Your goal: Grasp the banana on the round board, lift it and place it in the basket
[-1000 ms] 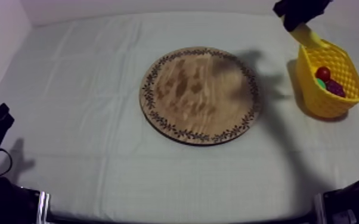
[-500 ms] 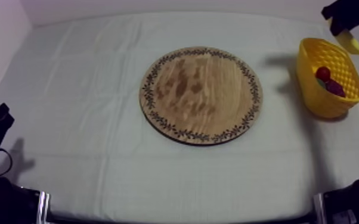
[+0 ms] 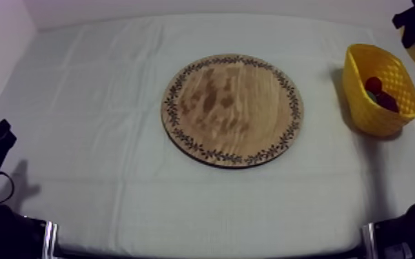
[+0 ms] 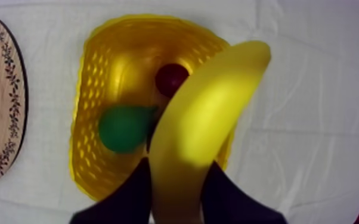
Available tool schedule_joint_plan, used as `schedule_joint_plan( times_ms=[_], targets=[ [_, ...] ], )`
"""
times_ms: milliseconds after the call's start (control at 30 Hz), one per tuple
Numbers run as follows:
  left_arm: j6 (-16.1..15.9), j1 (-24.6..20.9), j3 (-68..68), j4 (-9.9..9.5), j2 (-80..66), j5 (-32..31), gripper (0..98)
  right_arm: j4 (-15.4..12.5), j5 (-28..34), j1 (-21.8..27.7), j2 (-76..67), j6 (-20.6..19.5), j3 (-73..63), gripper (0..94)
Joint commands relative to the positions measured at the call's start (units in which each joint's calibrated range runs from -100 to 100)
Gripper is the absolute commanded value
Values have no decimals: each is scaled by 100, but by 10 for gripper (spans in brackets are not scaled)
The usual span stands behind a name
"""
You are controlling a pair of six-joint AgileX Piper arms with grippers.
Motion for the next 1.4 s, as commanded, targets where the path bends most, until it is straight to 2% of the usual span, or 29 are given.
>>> schedule_joint_plan(
  times_ms=[0, 367, 733, 833, 1100, 1233, 1367],
  targets=[
    [-1, 1, 3, 3, 0, 2, 1, -21, -79, -23, 45, -50, 104, 146],
    [-1, 1, 3, 3, 0, 2, 1, -51, -758, -123, 692, -360, 666, 165],
    [-1, 1, 3, 3, 0, 2, 1, 82, -1454, -83, 1522, -572, 1010, 222],
    [-1, 1, 3, 3, 0, 2, 1, 119, -1569, -62, 1701, -568, 1063, 302],
    [-1, 1, 3, 3, 0, 2, 1, 180, -1734, -53, 1824, -519, 1217, 695],
    [-1, 1, 3, 3, 0, 2, 1, 171, -1762, -70, 1745, -518, 1279, 804],
    [-1, 1, 3, 3, 0, 2, 1, 125, -1782, -100, 1536, -496, 1306, 851]
  ],
)
